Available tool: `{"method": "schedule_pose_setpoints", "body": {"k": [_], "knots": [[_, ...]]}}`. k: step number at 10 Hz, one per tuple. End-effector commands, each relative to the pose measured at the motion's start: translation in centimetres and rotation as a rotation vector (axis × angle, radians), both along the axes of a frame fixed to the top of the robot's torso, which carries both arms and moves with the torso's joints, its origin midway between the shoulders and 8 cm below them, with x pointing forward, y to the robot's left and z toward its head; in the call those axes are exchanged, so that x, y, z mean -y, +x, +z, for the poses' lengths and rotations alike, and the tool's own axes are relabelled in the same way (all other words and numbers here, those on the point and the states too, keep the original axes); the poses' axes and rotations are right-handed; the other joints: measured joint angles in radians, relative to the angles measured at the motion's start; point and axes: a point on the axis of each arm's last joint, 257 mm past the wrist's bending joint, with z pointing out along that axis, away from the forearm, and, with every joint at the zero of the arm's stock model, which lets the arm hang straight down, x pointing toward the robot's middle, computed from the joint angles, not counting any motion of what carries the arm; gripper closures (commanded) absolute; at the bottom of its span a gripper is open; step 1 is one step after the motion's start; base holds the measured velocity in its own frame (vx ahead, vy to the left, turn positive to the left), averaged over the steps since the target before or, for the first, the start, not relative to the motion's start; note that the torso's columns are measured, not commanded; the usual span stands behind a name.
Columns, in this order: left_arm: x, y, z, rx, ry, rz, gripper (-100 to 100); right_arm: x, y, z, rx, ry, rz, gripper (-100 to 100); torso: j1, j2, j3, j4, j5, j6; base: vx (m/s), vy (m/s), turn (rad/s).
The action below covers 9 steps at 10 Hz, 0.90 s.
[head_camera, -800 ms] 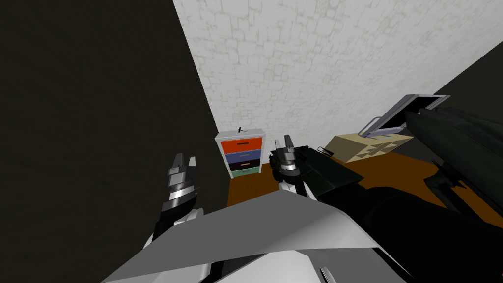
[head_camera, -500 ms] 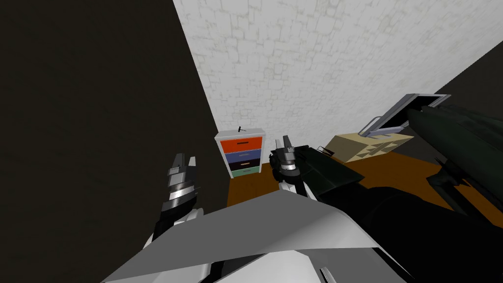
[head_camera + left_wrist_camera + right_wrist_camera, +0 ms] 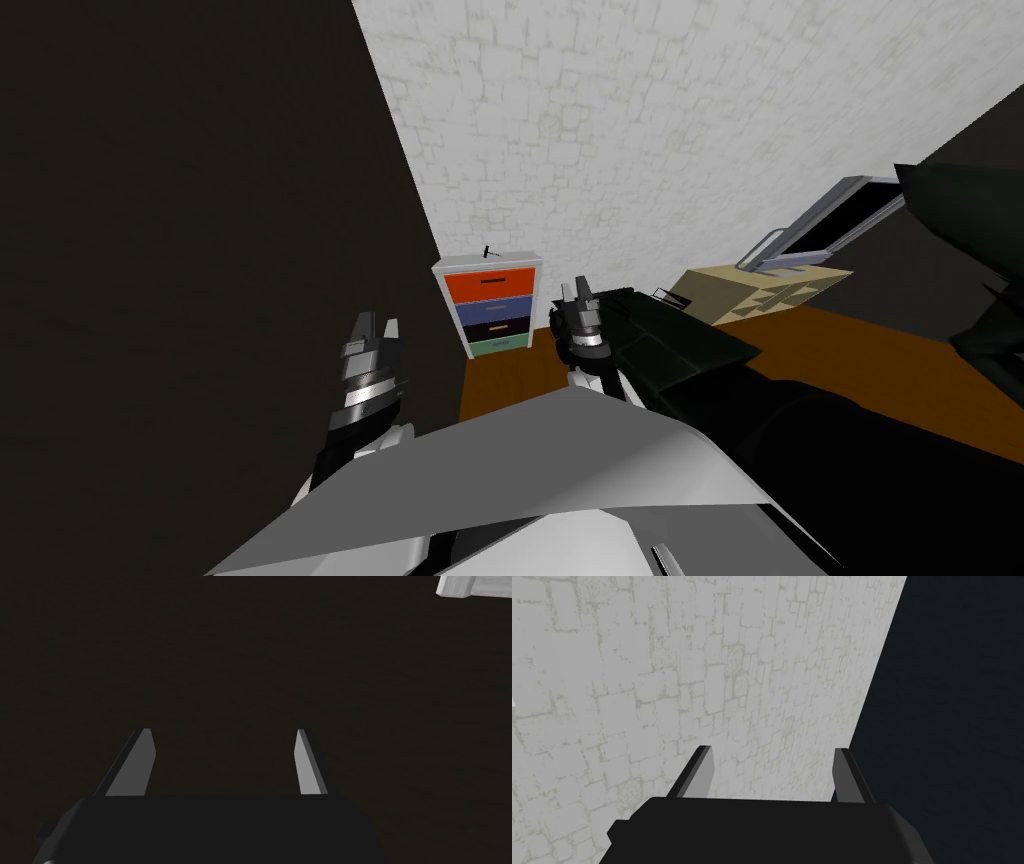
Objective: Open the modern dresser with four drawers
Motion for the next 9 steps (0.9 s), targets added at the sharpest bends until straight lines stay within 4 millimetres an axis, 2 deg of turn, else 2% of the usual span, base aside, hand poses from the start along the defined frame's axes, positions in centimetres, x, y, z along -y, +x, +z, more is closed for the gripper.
{"method": "schedule_pose_setpoints", "body": {"k": [1, 2, 4, 9], "knots": [[0.0, 0.0, 0.0, 0.000, 0.000, 0.000, 0, 0.0, 0.0, 0.0, 0.000, 0.000, 0.000, 0, 0.000, 0.074, -0.148, 0.074, 0.000, 0.000, 0.000, 0.000, 0.000], [0.3, 0.2, -0.2, -0.014, 0.027, -0.016, -100, 0.0, 0.0, 0.0, 0.000, 0.000, 0.000, 0, 0.000, 0.148, -0.295, 0.148, 0.000, 0.000, 0.023, -0.008, -0.012], [0.8, 0.5, -0.7, -0.038, 0.065, -0.036, -100, 0.0, 0.0, 0.0, -0.001, 0.000, 0.000, 0, -0.001, 0.189, -0.385, 0.190, 0.000, 0.000, 0.044, -0.020, -0.024], [1.5, 2.0, -2.4, -0.129, 0.132, -0.065, -100, 0.0, 0.0, 0.0, -0.001, 0.000, 0.000, 0, -0.001, 0.192, -0.390, 0.194, -0.001, 0.000, 0.104, -0.050, -0.038]]}}
